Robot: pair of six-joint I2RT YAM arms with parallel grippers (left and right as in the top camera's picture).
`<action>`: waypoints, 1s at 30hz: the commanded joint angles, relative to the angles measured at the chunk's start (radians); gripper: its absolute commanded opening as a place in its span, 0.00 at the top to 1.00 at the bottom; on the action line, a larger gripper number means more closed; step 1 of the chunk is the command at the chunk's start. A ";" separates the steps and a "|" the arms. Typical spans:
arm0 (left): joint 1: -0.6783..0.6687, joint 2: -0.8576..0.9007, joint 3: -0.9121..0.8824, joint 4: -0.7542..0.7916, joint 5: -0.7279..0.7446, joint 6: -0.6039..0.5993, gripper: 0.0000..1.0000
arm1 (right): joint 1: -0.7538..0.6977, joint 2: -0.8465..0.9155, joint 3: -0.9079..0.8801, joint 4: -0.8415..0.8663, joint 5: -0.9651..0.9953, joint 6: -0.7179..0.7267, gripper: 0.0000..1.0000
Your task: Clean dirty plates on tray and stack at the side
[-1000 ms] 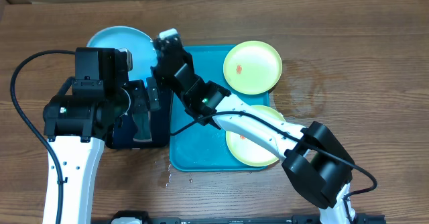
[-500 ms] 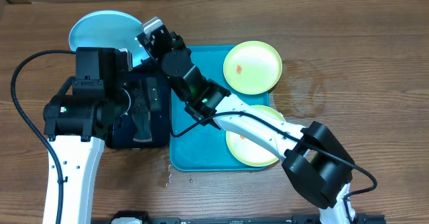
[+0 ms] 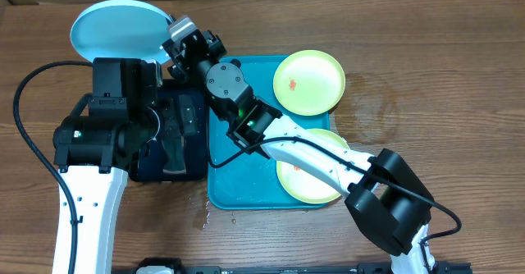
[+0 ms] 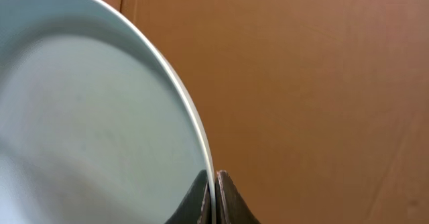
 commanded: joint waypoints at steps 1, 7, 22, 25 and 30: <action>0.000 0.005 0.008 0.001 0.003 0.012 0.00 | 0.027 -0.028 0.019 0.019 -0.007 -0.108 0.96; 0.000 0.005 0.008 0.001 0.003 0.012 0.00 | 0.039 -0.028 0.019 0.042 0.024 -0.235 0.96; 0.000 0.005 0.008 0.001 0.003 0.012 0.00 | 0.039 -0.034 0.019 0.090 0.101 -0.240 0.96; 0.000 0.005 0.008 0.001 0.003 0.012 0.00 | 0.039 -0.034 0.019 0.089 0.102 -0.241 0.96; 0.000 0.005 0.008 0.001 0.003 0.012 0.00 | 0.039 -0.034 0.019 0.089 0.102 -0.241 0.96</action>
